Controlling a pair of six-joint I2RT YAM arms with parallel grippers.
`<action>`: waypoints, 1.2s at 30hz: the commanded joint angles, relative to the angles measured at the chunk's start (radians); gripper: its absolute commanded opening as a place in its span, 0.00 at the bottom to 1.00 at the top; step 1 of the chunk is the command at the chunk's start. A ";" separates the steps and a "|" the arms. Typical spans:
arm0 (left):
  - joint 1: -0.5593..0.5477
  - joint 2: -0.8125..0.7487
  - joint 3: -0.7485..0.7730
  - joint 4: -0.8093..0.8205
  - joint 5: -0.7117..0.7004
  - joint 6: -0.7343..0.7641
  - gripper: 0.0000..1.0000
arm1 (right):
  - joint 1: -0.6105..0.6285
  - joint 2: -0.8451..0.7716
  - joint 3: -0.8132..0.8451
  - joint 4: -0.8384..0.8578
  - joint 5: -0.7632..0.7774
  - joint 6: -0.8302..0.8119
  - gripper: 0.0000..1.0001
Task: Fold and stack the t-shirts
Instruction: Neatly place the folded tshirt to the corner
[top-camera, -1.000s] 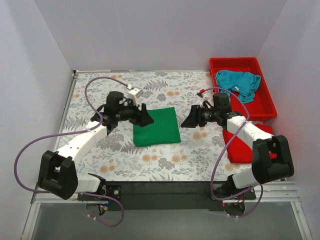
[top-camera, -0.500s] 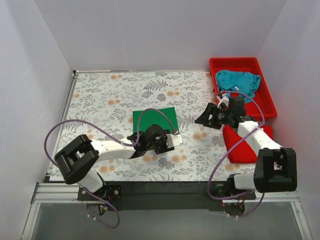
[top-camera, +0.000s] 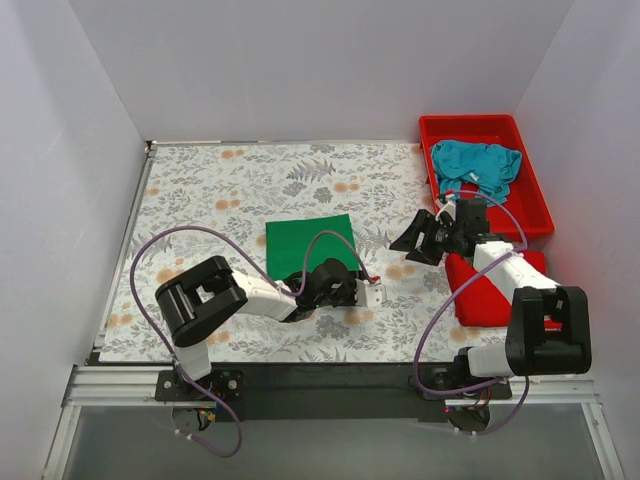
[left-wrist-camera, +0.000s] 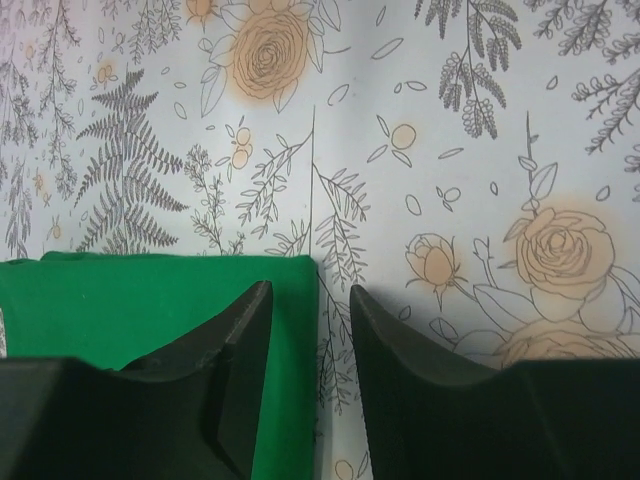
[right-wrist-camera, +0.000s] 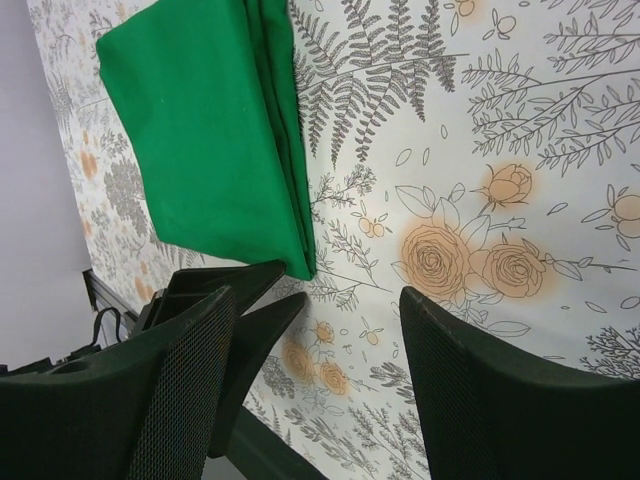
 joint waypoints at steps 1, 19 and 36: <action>0.000 0.028 0.018 0.009 0.010 0.020 0.35 | -0.002 0.025 -0.003 0.009 -0.038 0.037 0.73; 0.026 -0.102 0.093 -0.132 0.114 -0.095 0.00 | 0.082 0.173 -0.099 0.343 -0.092 0.224 0.76; 0.027 -0.191 0.119 -0.176 0.160 -0.148 0.00 | 0.262 0.326 -0.117 0.644 0.002 0.488 0.79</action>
